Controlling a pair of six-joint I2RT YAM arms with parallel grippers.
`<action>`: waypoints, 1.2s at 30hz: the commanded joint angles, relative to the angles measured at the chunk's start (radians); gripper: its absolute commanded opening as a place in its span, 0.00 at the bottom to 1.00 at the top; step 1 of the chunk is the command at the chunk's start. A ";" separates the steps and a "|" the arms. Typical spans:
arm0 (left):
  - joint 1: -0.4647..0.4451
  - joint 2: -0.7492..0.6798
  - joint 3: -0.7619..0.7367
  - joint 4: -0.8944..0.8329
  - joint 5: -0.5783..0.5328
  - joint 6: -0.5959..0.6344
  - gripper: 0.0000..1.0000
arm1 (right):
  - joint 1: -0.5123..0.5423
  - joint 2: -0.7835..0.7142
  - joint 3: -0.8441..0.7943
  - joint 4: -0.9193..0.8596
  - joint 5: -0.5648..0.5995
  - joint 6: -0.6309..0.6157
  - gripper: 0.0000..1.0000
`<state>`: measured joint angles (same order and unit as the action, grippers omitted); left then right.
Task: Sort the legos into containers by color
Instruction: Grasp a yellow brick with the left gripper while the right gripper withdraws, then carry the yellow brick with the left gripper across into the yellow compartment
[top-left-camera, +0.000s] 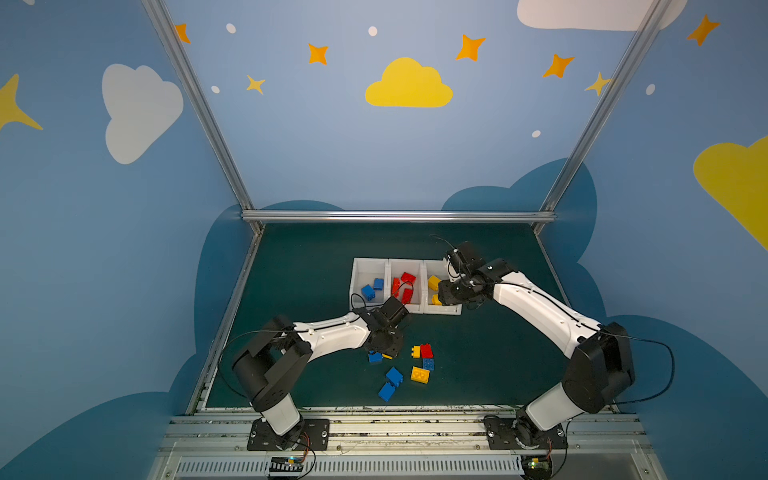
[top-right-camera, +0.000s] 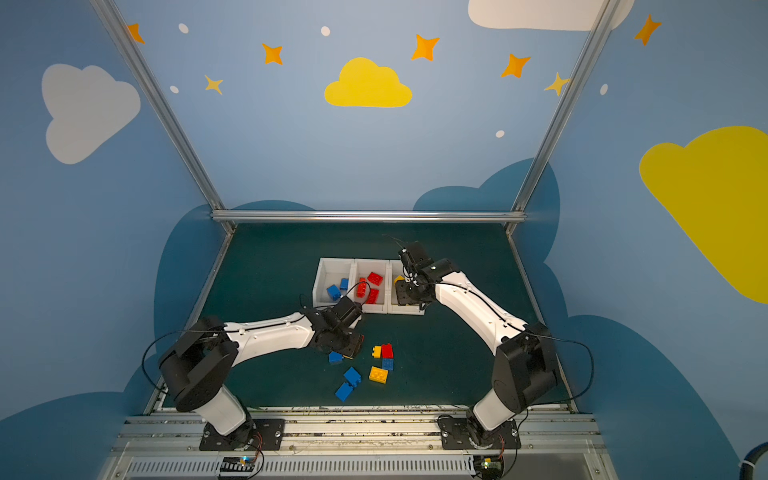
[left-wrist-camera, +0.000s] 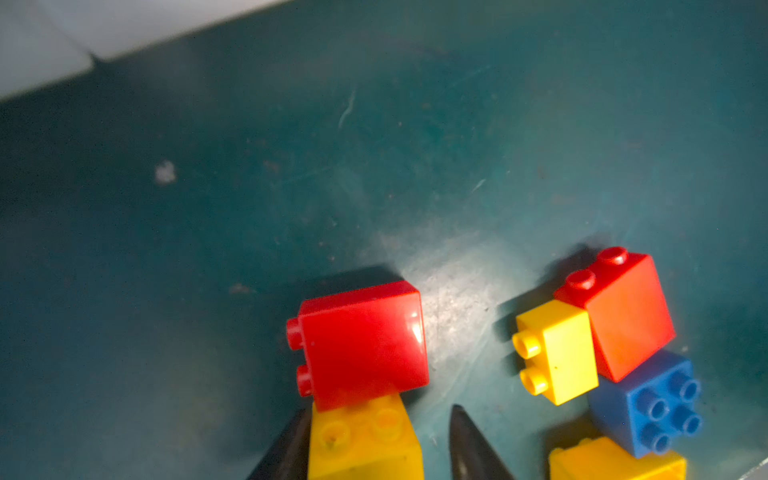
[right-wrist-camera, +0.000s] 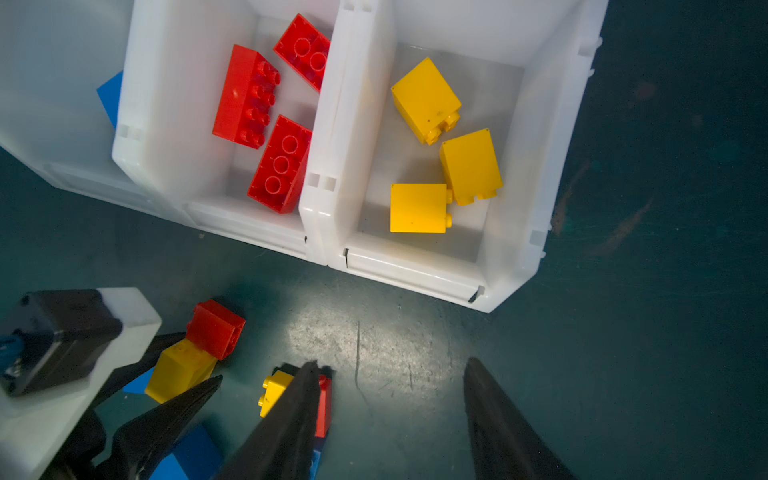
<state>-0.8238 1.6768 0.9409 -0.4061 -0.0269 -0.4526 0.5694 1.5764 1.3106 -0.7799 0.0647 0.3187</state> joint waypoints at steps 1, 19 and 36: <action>-0.005 0.022 0.017 -0.046 -0.019 0.010 0.46 | -0.006 -0.027 -0.011 0.008 -0.002 0.013 0.56; -0.014 -0.012 0.037 -0.055 -0.022 0.024 0.30 | -0.014 -0.042 -0.025 0.011 -0.002 0.015 0.55; -0.002 0.105 0.477 -0.087 -0.063 0.168 0.32 | -0.122 -0.276 -0.151 0.002 0.009 -0.090 0.55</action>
<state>-0.8314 1.7081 1.3392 -0.4831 -0.0643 -0.3458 0.4751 1.3689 1.2003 -0.7731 0.0669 0.2779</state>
